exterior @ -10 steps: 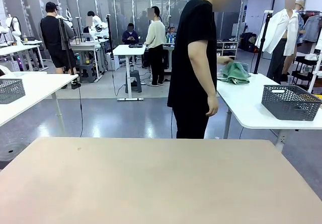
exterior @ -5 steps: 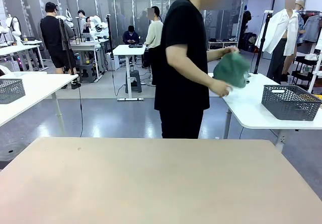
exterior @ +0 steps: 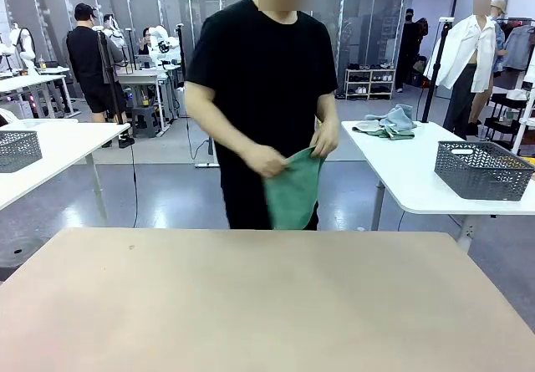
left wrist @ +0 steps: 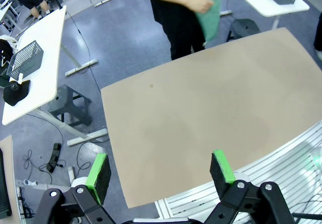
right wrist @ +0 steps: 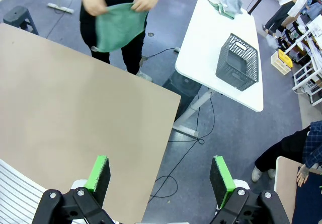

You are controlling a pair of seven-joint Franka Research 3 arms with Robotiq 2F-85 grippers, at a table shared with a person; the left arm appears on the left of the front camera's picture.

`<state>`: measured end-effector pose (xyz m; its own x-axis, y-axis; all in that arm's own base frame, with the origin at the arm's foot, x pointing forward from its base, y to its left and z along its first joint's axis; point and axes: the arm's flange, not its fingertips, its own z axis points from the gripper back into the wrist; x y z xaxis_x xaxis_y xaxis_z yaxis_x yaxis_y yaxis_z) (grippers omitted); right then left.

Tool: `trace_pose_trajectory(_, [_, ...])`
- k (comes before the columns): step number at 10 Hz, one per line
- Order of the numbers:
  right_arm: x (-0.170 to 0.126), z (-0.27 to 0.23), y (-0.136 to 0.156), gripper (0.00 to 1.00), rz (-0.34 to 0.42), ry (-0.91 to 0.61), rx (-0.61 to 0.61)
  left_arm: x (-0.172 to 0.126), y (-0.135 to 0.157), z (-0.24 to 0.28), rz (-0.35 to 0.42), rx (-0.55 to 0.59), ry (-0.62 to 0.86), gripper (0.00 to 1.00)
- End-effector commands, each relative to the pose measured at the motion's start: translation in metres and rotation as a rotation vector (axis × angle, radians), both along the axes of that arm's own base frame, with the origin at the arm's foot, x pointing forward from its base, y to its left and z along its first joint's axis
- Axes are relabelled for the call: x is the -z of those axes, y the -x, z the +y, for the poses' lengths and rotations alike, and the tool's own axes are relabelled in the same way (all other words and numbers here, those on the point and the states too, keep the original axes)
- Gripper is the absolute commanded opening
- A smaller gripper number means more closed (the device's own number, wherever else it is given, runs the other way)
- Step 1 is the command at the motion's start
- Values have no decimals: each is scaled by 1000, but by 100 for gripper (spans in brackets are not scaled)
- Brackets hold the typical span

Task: Fold the towels and place them in the basket.
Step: When a person lays out a Towel with hook on the table, fold it in half twice.

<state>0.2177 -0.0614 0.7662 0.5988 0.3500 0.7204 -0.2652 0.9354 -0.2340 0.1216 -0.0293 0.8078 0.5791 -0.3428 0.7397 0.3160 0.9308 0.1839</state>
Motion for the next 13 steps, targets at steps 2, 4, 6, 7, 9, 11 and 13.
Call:
trace_pose_trajectory(2, [-2, 0, -3, 100, 0, -1, 1, -1, 5, 1, -10, 2, -2, 100])
trace_pose_trajectory(4, [-2, 0, -3, 100, 0, -1, 1, -1, 5, 1, -10, 2, -2, 100])
trace_pose_trajectory(6, [-2, 0, -3, 100, 0, -1, 1, -1, 5, 1, -10, 2, -2, 100])
trace_pose_trajectory(7, [-2, 0, -3, 100, 0, -1, 1, -1, 5, 1, -10, 2, -2, 100])
trace_pose_trajectory(9, [-2, 0, -3, 100, 0, -1, 1, -1, 5, 1, -10, 2, -2, 100])
trace_pose_trajectory(11, [-2, 0, -3, 100, 0, -1, 1, -1, 5, 1, -10, 2, -2, 100])
trace_pose_trajectory(13, [-2, 0, -3, 100, 0, -1, 1, -1, 5, 1, -10, 2, -2, 100])
